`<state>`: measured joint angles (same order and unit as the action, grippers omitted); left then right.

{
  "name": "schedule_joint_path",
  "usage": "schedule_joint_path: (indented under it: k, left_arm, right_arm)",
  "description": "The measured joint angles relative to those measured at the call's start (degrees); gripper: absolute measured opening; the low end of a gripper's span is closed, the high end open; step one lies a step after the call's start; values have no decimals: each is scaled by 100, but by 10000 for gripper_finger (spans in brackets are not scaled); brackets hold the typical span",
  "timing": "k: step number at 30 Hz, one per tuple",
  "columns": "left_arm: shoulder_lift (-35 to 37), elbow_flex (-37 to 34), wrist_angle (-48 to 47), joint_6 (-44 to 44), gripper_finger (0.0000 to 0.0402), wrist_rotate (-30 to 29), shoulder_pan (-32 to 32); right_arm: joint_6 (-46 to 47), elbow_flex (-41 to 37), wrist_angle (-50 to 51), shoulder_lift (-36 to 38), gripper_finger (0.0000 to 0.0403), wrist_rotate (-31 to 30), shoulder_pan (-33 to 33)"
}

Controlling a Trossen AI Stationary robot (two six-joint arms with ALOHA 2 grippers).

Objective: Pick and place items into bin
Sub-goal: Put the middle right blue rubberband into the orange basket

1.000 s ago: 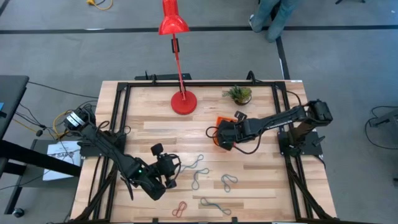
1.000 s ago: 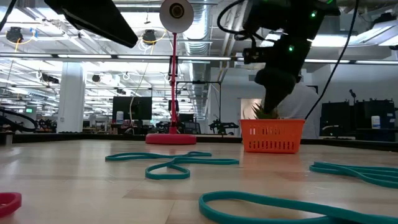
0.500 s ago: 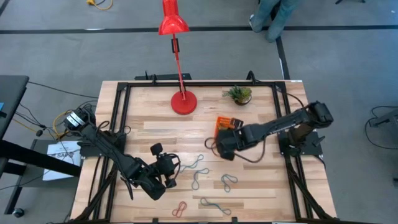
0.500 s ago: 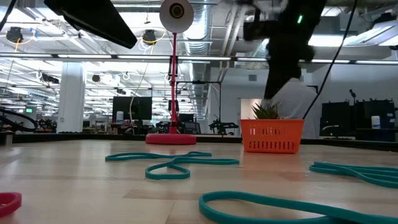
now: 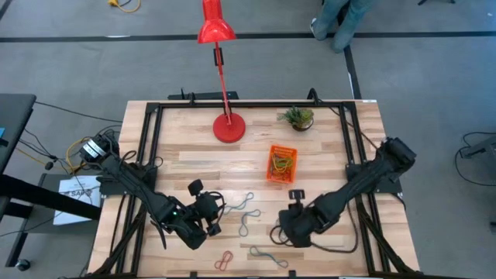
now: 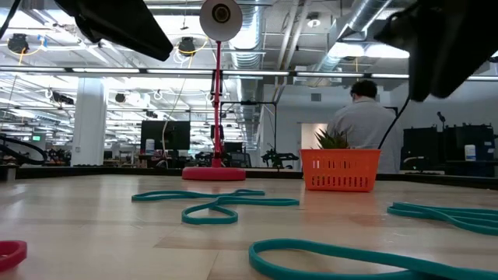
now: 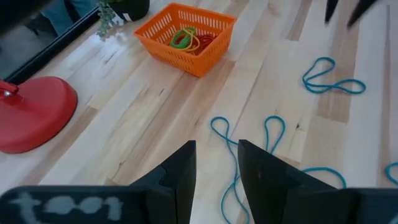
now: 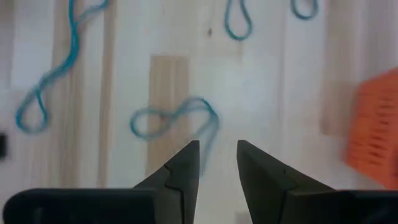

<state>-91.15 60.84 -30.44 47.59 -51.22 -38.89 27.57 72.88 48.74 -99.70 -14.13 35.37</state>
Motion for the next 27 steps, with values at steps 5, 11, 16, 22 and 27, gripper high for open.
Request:
schedule_joint_path:
  k: [5,11,16,22,27]
  left_arm:
    - [0,0,40,215,110,-20,0]
    - [0,0,42,459,110,-17,0]
    - [0,0,50,452,110,-15,0]
    - [0,0,42,422,110,-13,-1]
    - [0,0,38,415,110,-13,-1]
  right_arm:
    - [92,-4,-616,-787,102,68,-44]
    - [240,-8,-499,-1280,102,16,-349]
    - [208,-4,-473,-1315,102,187,-525]
    - [199,-2,-351,-1315,102,595,-536]
    - [201,-2,-425,-1315,102,648,-461]
